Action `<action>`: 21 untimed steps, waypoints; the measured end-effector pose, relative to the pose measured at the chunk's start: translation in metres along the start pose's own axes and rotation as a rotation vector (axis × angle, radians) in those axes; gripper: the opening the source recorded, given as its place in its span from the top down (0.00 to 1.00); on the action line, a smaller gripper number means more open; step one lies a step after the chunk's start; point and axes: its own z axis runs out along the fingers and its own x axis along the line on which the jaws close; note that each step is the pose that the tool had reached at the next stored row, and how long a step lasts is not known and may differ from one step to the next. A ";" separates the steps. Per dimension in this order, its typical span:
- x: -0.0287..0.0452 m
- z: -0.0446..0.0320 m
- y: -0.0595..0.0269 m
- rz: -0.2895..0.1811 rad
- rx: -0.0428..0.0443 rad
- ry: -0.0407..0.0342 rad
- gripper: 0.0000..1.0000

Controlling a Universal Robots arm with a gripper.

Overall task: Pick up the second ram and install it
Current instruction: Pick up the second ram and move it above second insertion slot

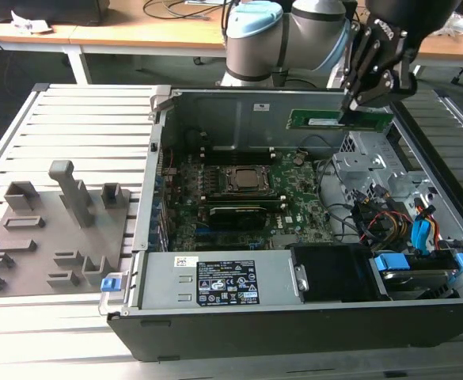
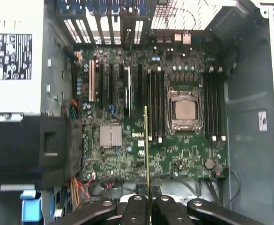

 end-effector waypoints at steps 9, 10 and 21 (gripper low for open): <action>-0.0007 0.0048 0.0088 -0.002 -0.0022 -0.0204 0.87; -0.0004 0.0076 0.0193 -0.002 -0.0021 -0.0228 0.87; 0.0007 0.0365 0.0292 -0.002 -0.0021 -0.0230 0.87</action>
